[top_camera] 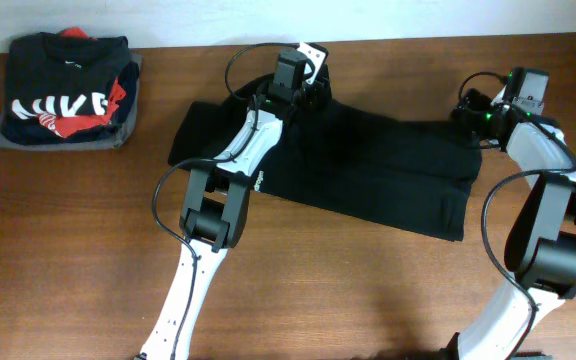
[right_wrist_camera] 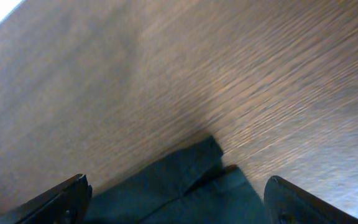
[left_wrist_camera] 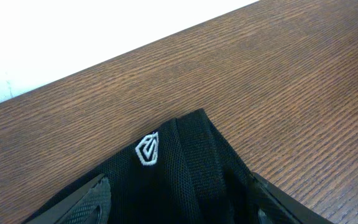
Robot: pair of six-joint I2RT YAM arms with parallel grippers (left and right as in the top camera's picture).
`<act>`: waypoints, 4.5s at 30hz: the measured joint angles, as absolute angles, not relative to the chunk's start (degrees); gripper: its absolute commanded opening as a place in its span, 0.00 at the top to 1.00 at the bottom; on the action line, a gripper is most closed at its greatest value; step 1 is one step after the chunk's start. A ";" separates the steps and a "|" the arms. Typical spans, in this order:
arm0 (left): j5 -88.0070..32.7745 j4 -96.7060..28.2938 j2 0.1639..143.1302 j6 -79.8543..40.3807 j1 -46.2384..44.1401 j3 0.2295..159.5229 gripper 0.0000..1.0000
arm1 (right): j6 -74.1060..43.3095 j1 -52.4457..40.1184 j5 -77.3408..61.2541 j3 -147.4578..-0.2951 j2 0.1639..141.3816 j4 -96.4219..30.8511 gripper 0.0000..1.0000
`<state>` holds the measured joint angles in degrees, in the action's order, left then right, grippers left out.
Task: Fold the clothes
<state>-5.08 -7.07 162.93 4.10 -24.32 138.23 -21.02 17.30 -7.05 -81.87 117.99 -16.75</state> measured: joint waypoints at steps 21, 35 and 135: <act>-5.08 -7.90 162.93 4.10 -24.32 138.47 0.13 | -21.04 17.28 -10.28 -81.87 122.23 -16.56 0.10; -5.08 -8.01 162.93 4.10 -24.32 138.54 0.13 | -20.91 17.30 -10.66 -82.56 124.16 -13.58 0.35; -5.52 -83.29 164.51 4.29 -16.73 179.00 0.95 | -20.53 17.54 -3.46 -98.96 112.05 -70.48 0.96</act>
<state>-5.52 -83.29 164.51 4.29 -16.73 179.00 -20.53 17.54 -3.46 -98.96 112.05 -70.48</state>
